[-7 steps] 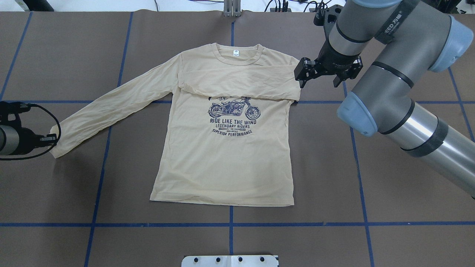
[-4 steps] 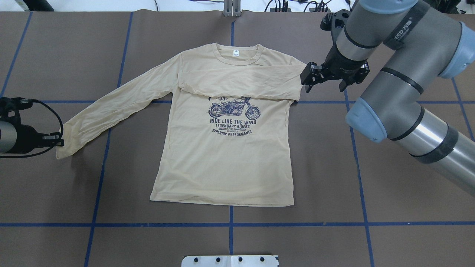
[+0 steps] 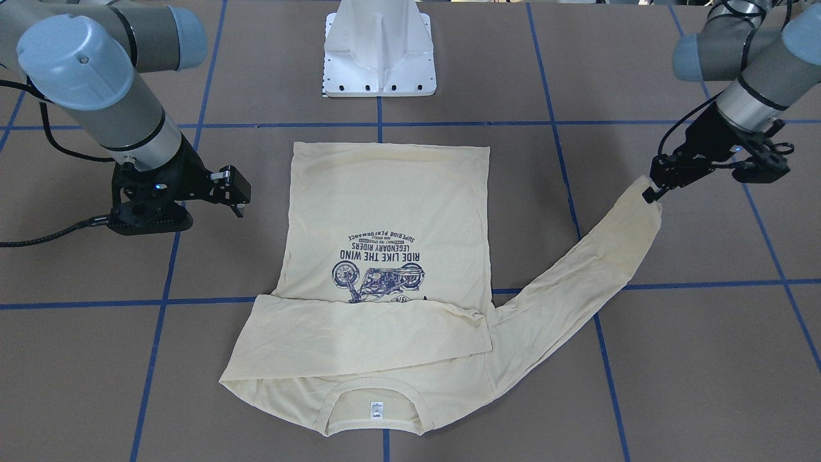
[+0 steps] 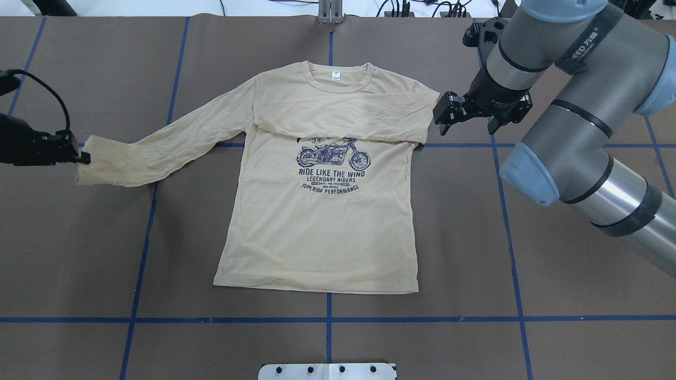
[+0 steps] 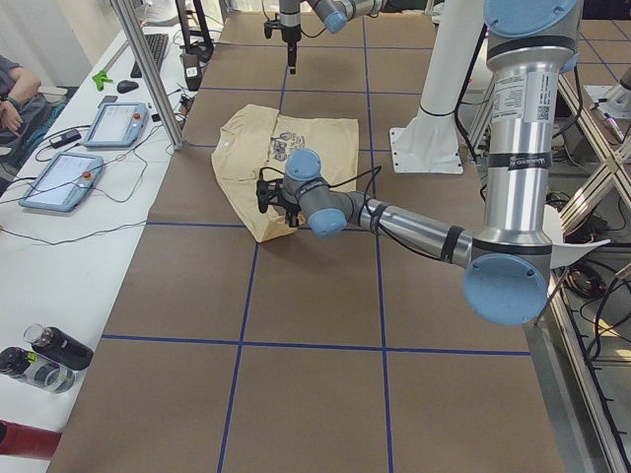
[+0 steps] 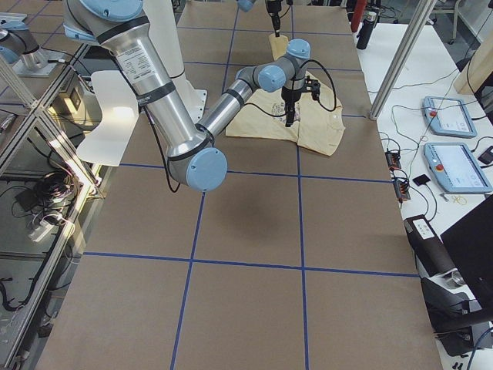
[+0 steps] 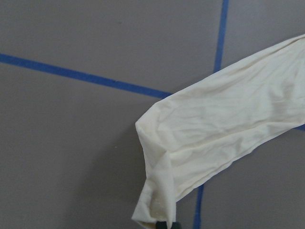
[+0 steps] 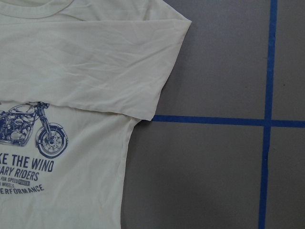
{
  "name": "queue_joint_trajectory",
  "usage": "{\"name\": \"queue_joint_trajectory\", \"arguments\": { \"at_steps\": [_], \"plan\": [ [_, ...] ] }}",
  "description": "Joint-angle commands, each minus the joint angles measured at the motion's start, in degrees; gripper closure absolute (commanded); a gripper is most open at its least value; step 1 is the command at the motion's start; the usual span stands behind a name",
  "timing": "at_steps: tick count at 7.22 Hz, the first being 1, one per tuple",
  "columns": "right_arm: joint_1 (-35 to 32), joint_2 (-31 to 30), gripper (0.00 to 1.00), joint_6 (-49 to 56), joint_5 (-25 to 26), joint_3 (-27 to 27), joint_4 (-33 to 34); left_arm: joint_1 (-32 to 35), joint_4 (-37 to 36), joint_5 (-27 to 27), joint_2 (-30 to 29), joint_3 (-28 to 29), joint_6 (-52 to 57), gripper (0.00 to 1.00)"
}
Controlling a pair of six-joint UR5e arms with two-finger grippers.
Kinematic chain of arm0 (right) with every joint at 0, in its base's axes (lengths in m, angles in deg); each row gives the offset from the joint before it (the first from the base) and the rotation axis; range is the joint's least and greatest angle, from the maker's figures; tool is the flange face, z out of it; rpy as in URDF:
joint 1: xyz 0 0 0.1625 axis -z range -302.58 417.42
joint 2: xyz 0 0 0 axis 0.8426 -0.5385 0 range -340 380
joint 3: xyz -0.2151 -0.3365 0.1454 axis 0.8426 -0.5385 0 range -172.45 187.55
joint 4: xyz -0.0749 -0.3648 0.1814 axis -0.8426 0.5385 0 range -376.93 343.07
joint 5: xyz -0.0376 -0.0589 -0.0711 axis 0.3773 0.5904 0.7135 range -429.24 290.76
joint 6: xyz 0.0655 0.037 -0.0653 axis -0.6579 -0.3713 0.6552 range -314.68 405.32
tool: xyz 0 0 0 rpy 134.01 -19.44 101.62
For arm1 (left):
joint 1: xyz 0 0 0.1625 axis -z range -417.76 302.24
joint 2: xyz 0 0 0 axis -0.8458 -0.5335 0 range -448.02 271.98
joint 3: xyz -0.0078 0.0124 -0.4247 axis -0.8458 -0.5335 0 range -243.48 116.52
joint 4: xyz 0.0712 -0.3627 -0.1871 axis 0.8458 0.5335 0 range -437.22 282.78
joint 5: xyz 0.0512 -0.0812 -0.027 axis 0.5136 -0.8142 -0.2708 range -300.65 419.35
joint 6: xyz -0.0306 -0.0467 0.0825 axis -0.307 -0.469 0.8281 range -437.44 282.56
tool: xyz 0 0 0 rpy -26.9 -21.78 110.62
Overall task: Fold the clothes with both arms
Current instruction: 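Carry the sleeve with the left gripper across the shirt toward the collar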
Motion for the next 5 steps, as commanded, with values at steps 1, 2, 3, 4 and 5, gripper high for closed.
{"name": "queue_joint_trajectory", "arguments": {
  "at_steps": [1, 2, 3, 4, 5],
  "plan": [
    [-0.77, -4.78, 0.01, 0.16, -0.49, 4.75, -0.01, 3.64, -7.8, -5.79, -12.12, 1.02, -6.18, 1.0],
    [-1.3, -6.47, 0.01, 0.34, -0.58, 6.0, 0.08, 3.56, -8.01, -5.97, -17.93, 3.73, -11.64, 1.0],
    [-2.08, -9.1, 0.01, 1.99, -0.41, 7.58, -0.01, 3.03, -7.75, -6.06, -22.77, 5.5, -17.35, 1.0],
    [-3.31, -12.08, 0.0, 4.62, -0.41, 8.64, 0.08, 1.29, -7.66, -6.06, -27.52, 6.82, -23.32, 1.0],
    [-4.54, -14.63, 0.0, 7.6, -0.49, 8.99, 0.08, -0.91, -7.31, -5.97, -31.4, 7.01, -29.38, 1.0]
  ]
}}
